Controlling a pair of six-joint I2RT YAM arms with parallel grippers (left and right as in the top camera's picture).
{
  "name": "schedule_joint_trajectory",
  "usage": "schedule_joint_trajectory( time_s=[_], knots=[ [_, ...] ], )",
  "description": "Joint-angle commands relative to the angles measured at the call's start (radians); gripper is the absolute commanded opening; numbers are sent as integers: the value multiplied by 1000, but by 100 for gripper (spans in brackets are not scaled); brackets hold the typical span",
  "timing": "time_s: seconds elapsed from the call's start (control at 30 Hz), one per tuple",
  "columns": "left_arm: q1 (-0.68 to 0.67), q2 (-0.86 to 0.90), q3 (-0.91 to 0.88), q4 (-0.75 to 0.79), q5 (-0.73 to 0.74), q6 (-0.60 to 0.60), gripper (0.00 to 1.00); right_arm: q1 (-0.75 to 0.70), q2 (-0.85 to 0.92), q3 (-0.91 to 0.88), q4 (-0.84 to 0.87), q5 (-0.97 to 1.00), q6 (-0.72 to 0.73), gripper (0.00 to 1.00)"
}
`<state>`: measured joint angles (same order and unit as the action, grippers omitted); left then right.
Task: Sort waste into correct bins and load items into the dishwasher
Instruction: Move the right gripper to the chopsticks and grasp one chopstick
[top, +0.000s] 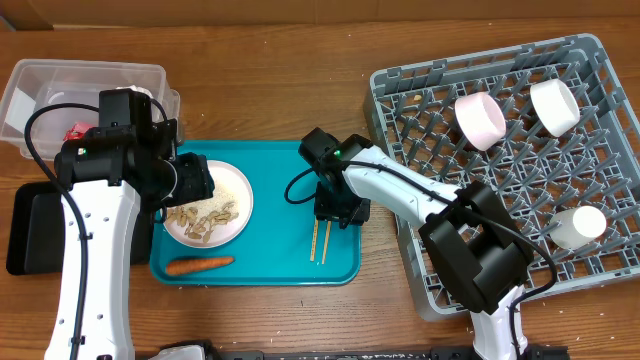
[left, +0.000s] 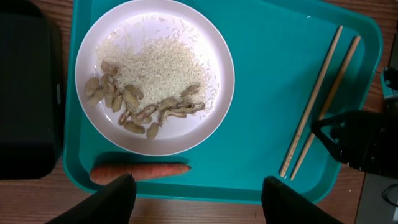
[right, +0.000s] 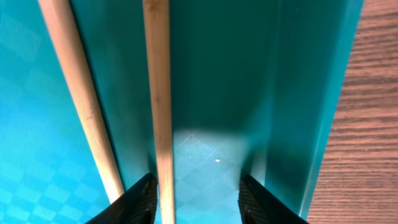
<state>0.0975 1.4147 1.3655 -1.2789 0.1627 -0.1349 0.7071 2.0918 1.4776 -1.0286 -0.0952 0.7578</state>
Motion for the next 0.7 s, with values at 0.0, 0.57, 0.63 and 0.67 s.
schedule_joint_trajectory(
  time_s=[0.0,0.57,0.63,0.67],
  knots=[
    [-9,5,-3,1,-6,-3,67,2,11,-6,-2,42,27,39],
    [-9,5,-3,1,-6,-3,67,2,12,-84,3,53,-34,21],
    [-9,5,-3,1,-6,-3,67,2,12,-84,2,50,-53,17],
    [-9,5,-3,1,-6,-3,67,2,12,-84,2,50,-55,16]
  ],
)
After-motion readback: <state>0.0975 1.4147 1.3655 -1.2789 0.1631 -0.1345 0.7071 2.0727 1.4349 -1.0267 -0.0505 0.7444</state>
